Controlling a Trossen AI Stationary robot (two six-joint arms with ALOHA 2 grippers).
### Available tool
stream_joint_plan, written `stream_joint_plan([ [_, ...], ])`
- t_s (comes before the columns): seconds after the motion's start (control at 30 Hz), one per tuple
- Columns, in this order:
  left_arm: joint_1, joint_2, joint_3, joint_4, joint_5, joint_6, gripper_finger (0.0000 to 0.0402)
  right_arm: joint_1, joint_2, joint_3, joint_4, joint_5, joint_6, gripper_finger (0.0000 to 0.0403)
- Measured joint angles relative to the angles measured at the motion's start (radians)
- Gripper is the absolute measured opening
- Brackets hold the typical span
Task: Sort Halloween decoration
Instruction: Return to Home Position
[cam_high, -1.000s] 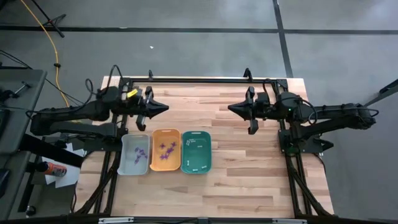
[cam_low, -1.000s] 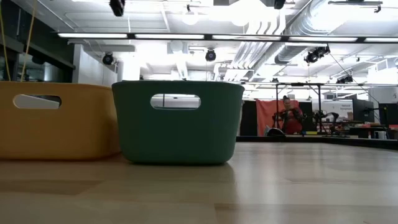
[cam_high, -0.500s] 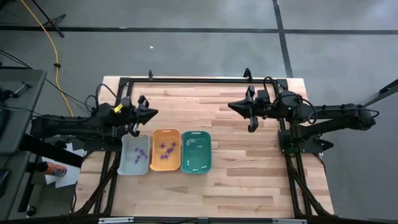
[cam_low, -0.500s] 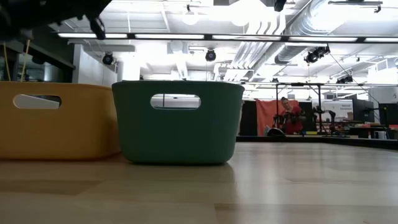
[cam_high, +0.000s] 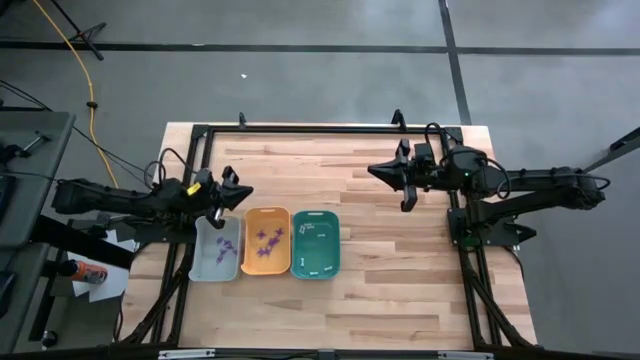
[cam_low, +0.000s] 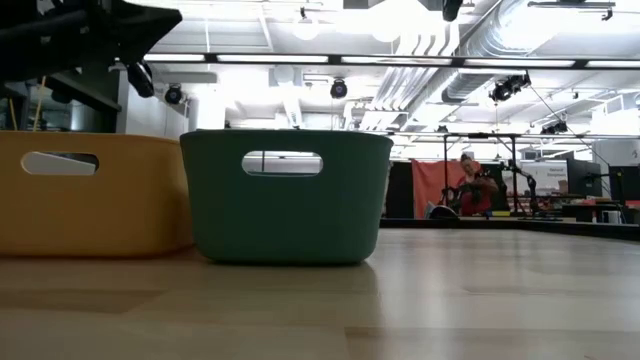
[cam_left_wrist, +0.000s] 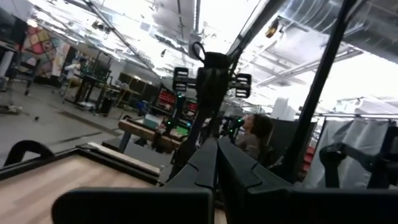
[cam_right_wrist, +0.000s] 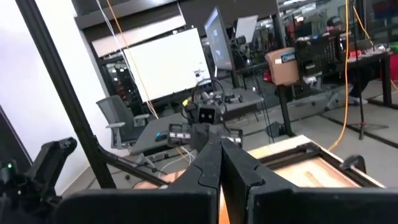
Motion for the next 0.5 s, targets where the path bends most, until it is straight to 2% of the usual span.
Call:
stream_joint_plan([
  [0.2,-0.018,-0.002,0.001,-0.002,0.013,0.005,0.0000,0.000,-0.066,0.000,-0.120,-0.020,0.025,0.0000],
  [0.37,-0.018,-0.001,0.001,-0.034,0.013,-0.086,0.0000,0.001,-0.163,-0.003,-0.270,-0.082,-0.005,0.0000],
  [0.5,-0.018,-0.001,0.001,-0.048,0.013,-0.103,0.0000,0.001,-0.251,-0.065,-0.310,-0.112,-0.033,0.0000],
])
